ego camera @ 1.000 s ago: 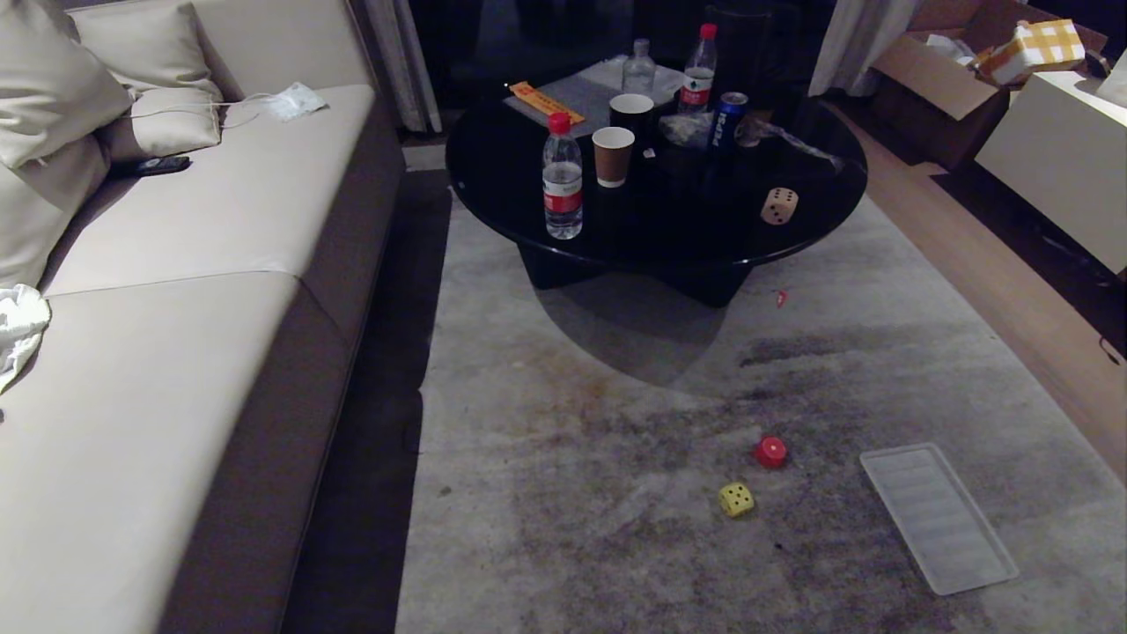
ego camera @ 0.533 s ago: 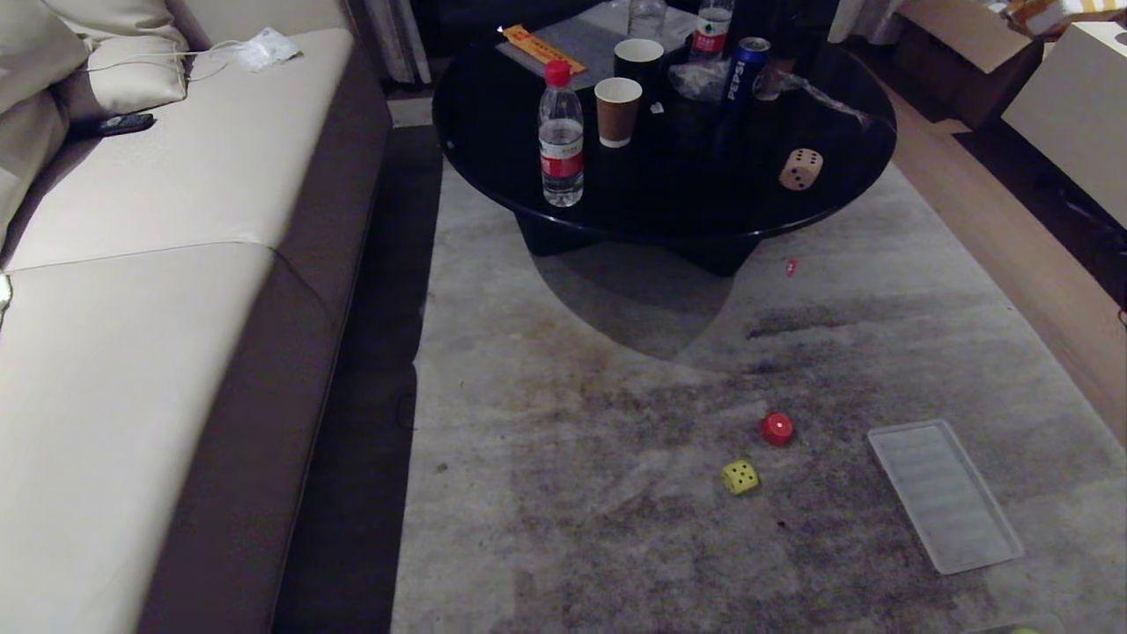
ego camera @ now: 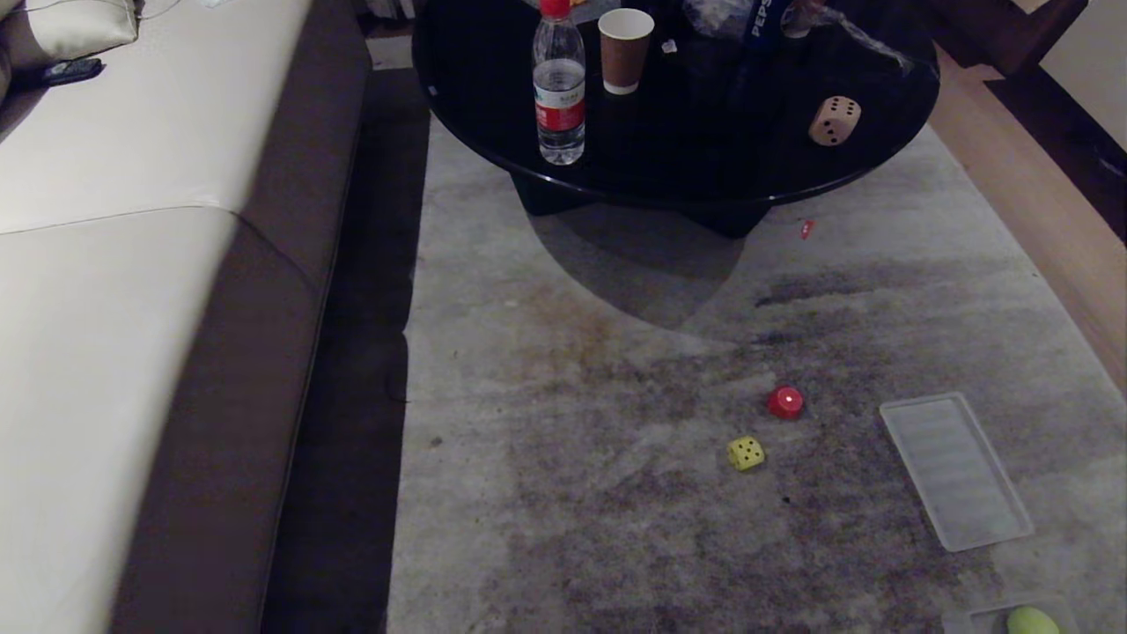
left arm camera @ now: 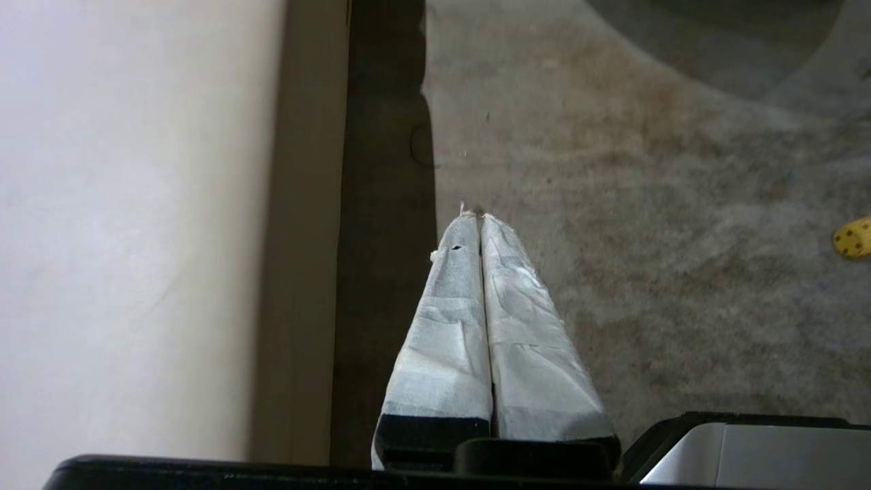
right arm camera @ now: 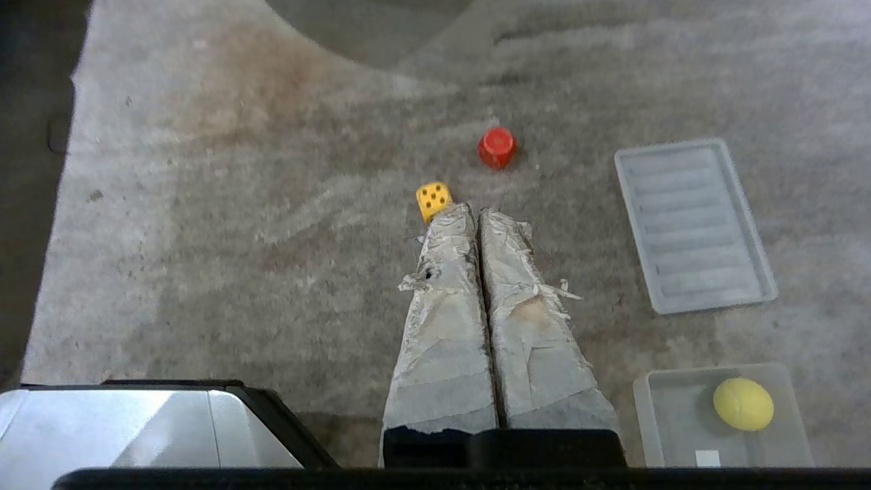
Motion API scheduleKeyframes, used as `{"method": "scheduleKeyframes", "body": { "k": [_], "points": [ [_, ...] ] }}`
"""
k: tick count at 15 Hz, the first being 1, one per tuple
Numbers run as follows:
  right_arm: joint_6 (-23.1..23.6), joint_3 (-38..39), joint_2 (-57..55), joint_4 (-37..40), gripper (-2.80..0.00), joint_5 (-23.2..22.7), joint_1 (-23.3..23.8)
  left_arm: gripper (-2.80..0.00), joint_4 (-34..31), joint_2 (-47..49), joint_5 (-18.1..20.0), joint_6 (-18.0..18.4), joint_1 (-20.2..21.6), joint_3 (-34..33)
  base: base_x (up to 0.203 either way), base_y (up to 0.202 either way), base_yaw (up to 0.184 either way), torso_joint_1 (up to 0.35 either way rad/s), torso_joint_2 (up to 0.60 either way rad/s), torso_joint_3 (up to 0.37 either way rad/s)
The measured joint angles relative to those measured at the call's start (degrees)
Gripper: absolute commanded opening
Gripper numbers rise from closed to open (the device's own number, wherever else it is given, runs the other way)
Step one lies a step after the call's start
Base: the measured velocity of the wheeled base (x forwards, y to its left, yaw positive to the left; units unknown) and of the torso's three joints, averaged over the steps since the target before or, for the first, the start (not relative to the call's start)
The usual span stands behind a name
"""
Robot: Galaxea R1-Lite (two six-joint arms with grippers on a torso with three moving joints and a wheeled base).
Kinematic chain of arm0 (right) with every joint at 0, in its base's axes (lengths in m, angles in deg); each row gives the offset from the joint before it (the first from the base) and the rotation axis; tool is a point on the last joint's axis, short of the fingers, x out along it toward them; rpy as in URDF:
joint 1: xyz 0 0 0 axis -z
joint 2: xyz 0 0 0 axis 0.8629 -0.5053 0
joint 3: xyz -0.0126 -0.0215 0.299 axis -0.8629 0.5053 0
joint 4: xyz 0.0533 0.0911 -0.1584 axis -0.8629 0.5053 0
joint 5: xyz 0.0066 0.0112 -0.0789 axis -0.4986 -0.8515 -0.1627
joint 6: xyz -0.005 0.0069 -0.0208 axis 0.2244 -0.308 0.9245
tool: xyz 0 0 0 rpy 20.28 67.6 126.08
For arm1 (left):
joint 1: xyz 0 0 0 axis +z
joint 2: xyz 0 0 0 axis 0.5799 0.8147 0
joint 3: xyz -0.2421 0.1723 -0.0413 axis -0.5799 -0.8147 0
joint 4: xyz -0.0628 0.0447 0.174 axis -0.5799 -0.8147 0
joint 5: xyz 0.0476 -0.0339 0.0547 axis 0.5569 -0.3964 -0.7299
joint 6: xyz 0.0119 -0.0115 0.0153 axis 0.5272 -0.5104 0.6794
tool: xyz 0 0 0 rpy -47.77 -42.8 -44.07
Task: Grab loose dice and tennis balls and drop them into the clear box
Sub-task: Find toys out of the box
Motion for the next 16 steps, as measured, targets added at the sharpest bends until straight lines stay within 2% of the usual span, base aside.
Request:
{"method": "scheduleKeyframes", "body": {
  "k": [16],
  "points": [
    [0.0, 0.0, 0.0, 0.0, -2.8, 0.0, 0.0, -2.8, 0.0, 0.0, -0.1, -0.2, 0.0, 0.0, 0.0, 0.0, 0.0, 0.002, 0.0, -0.197]
  ]
}}
